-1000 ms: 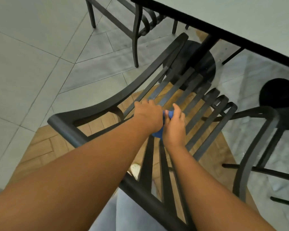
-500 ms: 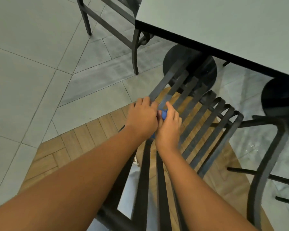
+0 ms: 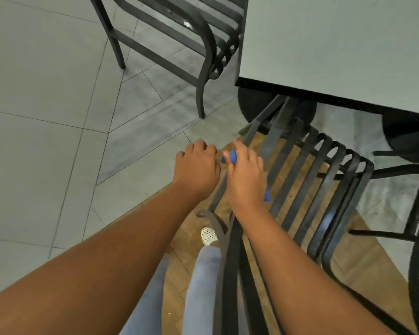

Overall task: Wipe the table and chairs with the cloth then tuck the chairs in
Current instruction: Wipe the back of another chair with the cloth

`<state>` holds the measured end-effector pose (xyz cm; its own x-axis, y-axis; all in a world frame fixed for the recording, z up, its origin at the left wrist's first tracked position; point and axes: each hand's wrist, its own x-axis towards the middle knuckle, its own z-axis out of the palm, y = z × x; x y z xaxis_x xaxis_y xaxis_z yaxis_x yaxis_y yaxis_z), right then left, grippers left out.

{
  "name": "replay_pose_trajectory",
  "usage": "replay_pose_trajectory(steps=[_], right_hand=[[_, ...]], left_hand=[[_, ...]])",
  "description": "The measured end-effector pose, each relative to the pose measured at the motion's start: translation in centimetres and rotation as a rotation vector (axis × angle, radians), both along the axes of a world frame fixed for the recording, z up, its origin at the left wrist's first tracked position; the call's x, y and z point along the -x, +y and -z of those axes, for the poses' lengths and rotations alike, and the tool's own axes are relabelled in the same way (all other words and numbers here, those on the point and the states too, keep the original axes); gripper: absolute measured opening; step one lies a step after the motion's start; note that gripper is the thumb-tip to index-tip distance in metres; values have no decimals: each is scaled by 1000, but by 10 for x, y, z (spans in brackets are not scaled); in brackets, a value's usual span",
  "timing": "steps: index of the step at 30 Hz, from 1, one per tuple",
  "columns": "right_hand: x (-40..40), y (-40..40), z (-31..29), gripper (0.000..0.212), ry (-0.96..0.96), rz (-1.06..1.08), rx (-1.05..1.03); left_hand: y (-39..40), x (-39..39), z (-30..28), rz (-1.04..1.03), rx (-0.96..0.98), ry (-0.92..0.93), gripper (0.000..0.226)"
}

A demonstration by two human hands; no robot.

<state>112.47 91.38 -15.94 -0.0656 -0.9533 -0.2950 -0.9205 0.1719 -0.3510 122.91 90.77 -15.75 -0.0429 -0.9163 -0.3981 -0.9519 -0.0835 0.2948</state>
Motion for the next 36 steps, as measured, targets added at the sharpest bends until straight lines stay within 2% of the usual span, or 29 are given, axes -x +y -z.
replay_pose_trajectory(steps=[4, 14, 27, 29, 32, 36], right_hand=[[-47, -24, 1, 45, 74, -49, -30], [-148, -97, 4, 44, -65, 94, 17], [-192, -235, 9, 41, -215, 360, 70], [-197, -257, 3, 41, -241, 381, 76], [-203, -292, -3, 42, -277, 399, 94], [-210, -337, -11, 41, -280, 414, 143]], left_hand=[[-23, -50, 2, 84, -18, -10, 34], [-96, -137, 11, 141, -7, -45, 36], [-250, -173, 12, 192, 71, -6, 34], [-276, -178, 8, 212, 98, 29, 36], [-315, -184, 3, 197, 181, 62, 52], [-365, -193, -1, 227, 192, 69, 45]])
